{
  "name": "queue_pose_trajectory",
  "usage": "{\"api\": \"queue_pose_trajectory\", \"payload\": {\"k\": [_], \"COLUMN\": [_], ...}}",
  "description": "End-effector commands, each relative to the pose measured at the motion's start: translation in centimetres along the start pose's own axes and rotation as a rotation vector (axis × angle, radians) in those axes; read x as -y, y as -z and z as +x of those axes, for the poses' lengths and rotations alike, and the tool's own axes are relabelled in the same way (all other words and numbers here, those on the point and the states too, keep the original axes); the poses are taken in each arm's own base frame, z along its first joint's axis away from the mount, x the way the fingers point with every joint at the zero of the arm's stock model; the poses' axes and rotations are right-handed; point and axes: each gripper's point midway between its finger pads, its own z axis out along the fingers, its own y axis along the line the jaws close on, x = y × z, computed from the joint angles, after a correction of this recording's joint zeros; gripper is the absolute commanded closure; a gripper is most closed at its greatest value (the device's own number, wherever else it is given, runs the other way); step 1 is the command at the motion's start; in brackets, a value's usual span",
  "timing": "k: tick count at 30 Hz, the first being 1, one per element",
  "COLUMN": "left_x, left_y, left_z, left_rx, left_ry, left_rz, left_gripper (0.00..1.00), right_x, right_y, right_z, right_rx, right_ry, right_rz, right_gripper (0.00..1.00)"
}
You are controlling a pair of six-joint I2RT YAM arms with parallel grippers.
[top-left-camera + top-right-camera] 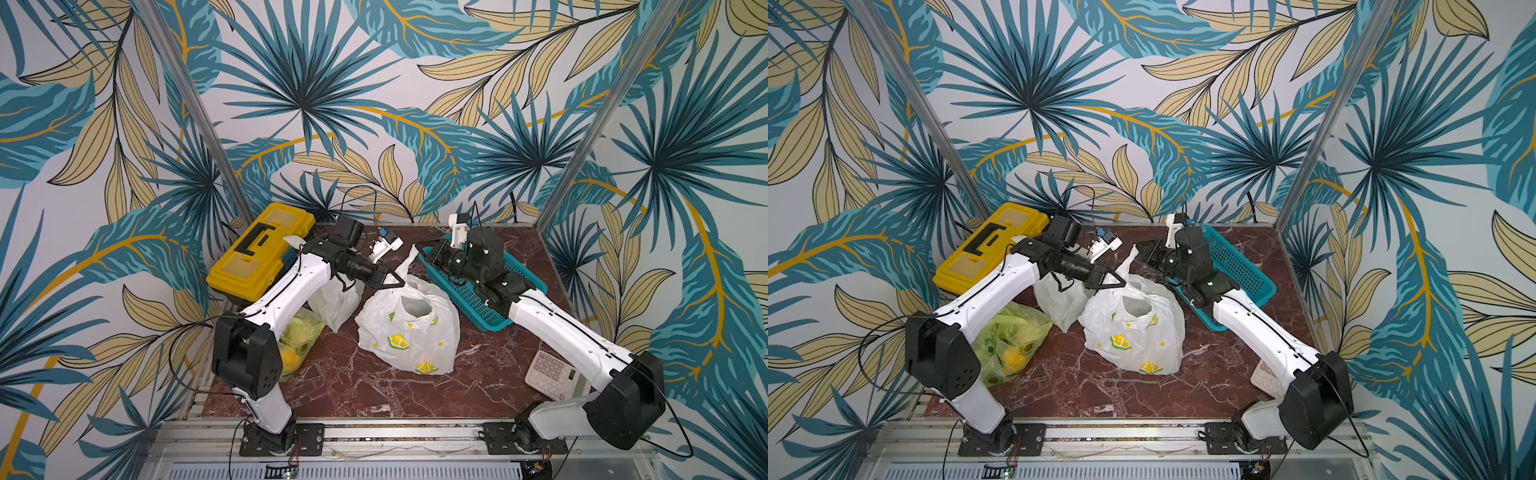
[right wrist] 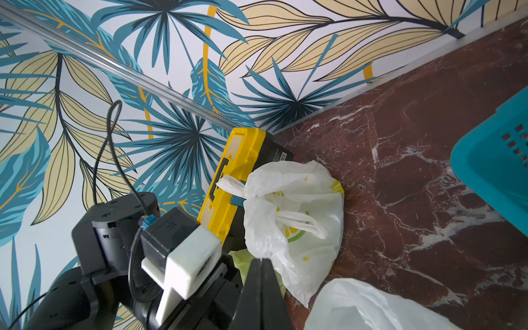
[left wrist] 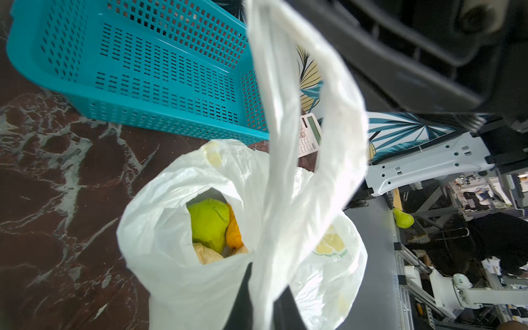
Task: Place the pears into plastic bags & tie knots
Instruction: Tie the plastic bag at the center of the board.
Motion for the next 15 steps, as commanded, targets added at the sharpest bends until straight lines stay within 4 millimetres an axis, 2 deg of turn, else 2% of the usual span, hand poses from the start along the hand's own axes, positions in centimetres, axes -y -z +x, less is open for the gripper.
{"api": "queue_pose_trajectory", "payload": {"k": [1, 4, 8, 11, 15], "left_x": [0.3, -0.4, -0.4, -0.3, -0.3], "left_y": [0.6, 1.3, 1.8, 1.8, 1.9], "left_z": [-0.3, -0.5, -0.7, -0.9, -1.2], "left_rx": [0.016, 0.029, 0.042, 0.047, 0.051], "left_ry": [-0.013, 0.006, 0.009, 0.007, 0.002], "left_rz": [0.006, -0.023, -0.03, -0.026, -0.029], "left_gripper": [0.96, 0.96, 0.95, 0.94, 0.94], "right_x": [-2.6, -4.3, -4.5, -4.0, -2.3], "right_y": [1.7, 3.0, 4.5, 5.4, 6.4], "right_z": [-0.2, 1.1, 4.4, 6.6, 10.5], "right_rx": [-0.001, -0.076, -0.222, -0.303, -0.441], "right_ry": [0.107, 0.189, 0.268, 0.301, 0.356], "right_rz": [-0.105, -0.183, -0.237, -0.261, -0.243], "right_gripper": [1.0, 1.0, 1.0, 1.0, 1.0]}}
